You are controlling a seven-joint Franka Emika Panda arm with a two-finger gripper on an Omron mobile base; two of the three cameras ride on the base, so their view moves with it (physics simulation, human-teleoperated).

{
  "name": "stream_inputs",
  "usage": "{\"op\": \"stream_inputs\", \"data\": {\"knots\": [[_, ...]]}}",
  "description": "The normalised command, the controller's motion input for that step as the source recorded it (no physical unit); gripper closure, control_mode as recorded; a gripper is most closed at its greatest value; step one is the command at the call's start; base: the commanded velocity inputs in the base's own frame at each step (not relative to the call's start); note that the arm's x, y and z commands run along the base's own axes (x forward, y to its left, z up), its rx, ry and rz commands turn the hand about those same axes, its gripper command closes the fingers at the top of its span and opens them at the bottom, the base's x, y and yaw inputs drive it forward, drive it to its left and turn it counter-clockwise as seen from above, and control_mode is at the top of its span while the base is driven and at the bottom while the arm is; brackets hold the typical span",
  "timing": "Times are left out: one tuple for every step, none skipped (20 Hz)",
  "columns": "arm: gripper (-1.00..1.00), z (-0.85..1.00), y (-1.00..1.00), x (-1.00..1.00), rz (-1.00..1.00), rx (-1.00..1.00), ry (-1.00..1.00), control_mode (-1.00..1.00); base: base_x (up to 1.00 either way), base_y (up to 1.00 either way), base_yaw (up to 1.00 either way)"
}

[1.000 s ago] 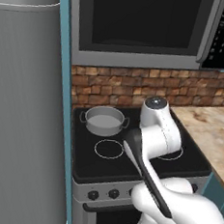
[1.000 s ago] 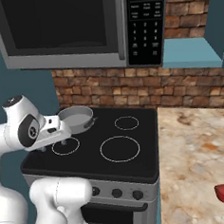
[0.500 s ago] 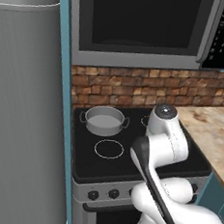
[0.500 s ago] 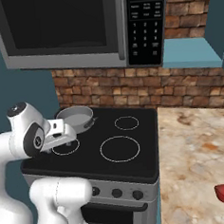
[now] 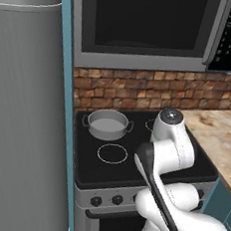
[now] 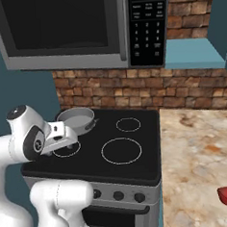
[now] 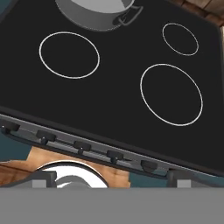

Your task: Turn on the burner for the pot on the stove. Wait thirty seconds for the pot to heat up. Then add the onion to the pot.

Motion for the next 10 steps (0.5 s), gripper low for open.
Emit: {"op": "stream_inputs", "data": {"knots": [[-1.00,0.00,-0.16,-0.10,0.00,0.00,0.00,-1.00,0.00,0.00,0.00],[-1.00,0.00,-0.22,-0.19,0.00,0.00,0.00,-1.00,0.00,0.00,0.00],[-1.00,0.00,-0.24,-0.24,-0.01,0.00,0.00,-1.00,0.00,0.00,0.00],[-1.00,0.00,-0.24,-0.21,-0.01,0.00,0.00,-1.00,0.00,0.00,0.00],[-1.00,0.00,-0.21,-0.13,-0.01,0.00,0.00,-1.00,0.00,0.00,0.00],[-1.00,0.00,-0.21,-0.11,-0.01,0.00,0.00,-1.00,0.00,0.00,0.00],[-1.00,0.00,-0.24,-0.01,-0.02,0.00,0.00,-1.00,0.00,0.00,0.00],[-1.00,0.00,-0.26,0.00,-0.02,0.00,0.00,-1.00,0.00,0.00,0.00],[-1.00,0.00,-0.27,0.00,-0.02,0.00,0.00,-1.00,0.00,0.00,0.00],[-1.00,0.00,-0.20,0.00,-0.01,0.00,0.00,-1.00,0.00,0.00,0.00]]}}
